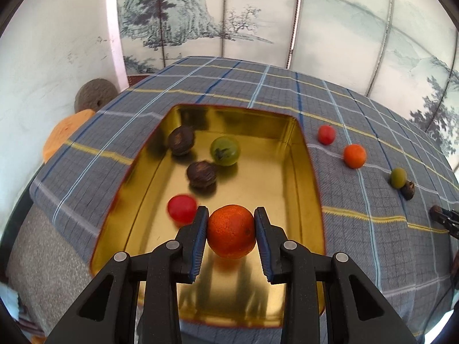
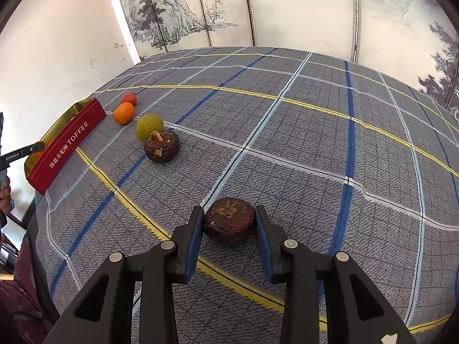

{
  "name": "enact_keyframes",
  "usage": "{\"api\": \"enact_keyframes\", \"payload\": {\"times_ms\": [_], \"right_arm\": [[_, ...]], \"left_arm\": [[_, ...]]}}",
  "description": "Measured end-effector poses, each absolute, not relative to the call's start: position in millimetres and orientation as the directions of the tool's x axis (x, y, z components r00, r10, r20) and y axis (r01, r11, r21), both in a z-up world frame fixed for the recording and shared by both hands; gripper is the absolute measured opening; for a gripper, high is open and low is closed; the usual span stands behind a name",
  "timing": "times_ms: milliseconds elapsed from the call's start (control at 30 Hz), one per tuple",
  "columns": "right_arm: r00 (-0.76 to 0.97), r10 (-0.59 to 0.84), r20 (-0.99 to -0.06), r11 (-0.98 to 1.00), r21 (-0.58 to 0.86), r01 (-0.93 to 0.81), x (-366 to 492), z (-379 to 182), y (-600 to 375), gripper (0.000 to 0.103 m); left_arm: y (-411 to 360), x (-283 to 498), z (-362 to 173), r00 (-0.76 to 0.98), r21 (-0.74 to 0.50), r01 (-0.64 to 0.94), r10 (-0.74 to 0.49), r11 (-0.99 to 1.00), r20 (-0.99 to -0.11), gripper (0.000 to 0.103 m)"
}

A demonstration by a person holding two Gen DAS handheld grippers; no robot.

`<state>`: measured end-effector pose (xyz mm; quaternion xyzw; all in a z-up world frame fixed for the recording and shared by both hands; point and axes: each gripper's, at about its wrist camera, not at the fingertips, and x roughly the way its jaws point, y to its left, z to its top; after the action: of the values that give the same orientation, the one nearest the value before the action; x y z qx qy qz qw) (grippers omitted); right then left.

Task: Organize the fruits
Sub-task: 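Place the orange in the tin with the left gripper while the right gripper grasps a brown fruit, then carry the brown fruit into the tin with the right gripper and release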

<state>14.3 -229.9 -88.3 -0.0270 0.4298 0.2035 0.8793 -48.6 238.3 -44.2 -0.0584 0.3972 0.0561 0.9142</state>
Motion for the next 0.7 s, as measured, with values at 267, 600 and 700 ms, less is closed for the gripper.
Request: {"api": "enact_keyframes", "payload": {"times_ms": [267,600,700], "right_arm": [[0.550,0.329,-0.768,0.917,0.120,-0.381,14,-88,-229,0.033],[0.552,0.325,-0.768,0.919,0.118,-0.377,14,-88,-230,0.033],[0.555,0.325,-0.766,0.922,0.125,-0.367,13,-87,-232,0.033]], "left_arm": [[222,-26,-44,0.675,-0.010,-0.140,0.088,0.990,-0.733,0.035],[214,-32,-33,0.712,0.044,-0.143,0.133,0.989,-0.690,0.072],[211,-35,-26,0.722,0.065,-0.141,0.148,0.988,-0.676,0.076]]}}
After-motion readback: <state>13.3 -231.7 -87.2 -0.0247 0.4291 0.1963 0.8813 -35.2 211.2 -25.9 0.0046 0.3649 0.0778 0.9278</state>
